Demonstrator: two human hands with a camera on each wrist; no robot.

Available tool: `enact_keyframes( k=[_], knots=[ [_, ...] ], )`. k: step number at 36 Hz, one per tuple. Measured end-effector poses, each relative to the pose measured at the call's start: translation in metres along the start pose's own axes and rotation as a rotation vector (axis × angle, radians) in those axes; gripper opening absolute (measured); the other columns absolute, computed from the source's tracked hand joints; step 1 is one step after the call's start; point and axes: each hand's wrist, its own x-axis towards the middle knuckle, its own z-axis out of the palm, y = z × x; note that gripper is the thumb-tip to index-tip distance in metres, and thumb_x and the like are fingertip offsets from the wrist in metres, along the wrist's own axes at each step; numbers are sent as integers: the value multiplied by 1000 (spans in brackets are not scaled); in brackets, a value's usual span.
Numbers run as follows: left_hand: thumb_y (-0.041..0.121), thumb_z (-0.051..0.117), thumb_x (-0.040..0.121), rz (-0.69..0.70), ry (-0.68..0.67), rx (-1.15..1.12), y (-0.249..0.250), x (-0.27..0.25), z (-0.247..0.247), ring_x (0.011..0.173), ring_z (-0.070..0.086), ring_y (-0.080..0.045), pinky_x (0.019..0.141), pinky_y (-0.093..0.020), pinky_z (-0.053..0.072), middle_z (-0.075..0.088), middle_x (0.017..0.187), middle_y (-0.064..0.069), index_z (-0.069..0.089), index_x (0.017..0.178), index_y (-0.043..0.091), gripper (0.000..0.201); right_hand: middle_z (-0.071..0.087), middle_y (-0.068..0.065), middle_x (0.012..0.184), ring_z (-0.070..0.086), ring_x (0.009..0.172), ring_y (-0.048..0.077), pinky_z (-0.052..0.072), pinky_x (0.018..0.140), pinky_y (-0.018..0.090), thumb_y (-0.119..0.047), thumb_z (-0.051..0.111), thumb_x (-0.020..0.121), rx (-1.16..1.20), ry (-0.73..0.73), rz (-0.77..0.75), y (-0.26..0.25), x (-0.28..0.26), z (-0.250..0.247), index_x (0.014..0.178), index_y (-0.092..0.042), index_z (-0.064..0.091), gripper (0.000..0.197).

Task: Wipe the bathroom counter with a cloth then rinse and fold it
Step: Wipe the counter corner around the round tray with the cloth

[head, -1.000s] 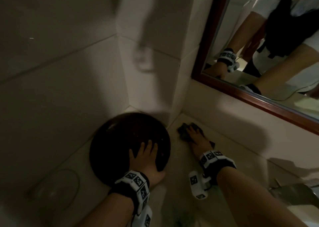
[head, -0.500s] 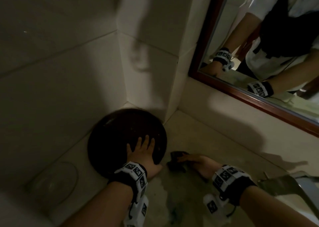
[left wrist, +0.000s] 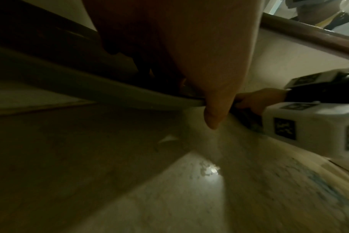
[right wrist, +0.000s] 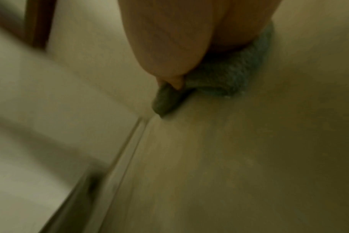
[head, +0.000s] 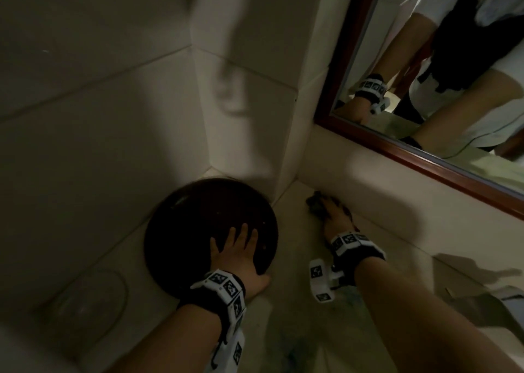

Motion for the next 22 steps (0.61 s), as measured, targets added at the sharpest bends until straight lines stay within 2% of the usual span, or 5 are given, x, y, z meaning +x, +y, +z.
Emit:
enact_keyframes(
  k=[5,9,18,20,22],
  knots=[
    [69,43,79,7,2,4,-1,1,3,146,-15,-25,112,-60,-6,-19,158,4,-13,150,28,99,4,2,160,4,147,24,5,120,42,-10,26,99,-158,-106,-77,-27,18,18,151,-31,7,59],
    [69,43,79,17,2,-4,-2,1,4,145,-15,-25,112,-61,-6,-18,158,3,-13,150,28,99,-3,0,160,-2,147,23,6,119,44,-18,37,97,-292,-260,-238,-47,7,25,152,-23,0,66],
    [74,41,77,8,-23,-5,-1,-2,-1,146,-14,-24,112,-60,-6,-19,158,5,-13,150,29,101,1,-10,159,-5,147,19,0,118,42,-23,31,101,-371,-443,-432,-36,-53,37,150,-34,7,56],
    [76,40,77,10,-35,-2,-2,-2,-2,146,-14,-23,112,-61,-6,-19,158,5,-12,150,30,101,5,-13,159,-5,147,16,-3,118,41,-19,32,100,-294,-471,-445,-32,-67,36,148,-36,16,54],
    [79,37,76,11,-40,-7,-2,-2,-4,146,-13,-23,112,-61,-7,-18,158,6,-11,150,30,101,14,-18,155,0,145,7,-7,117,37,-18,36,100,-77,-519,-445,-26,-82,36,141,-41,31,47]
  ],
)
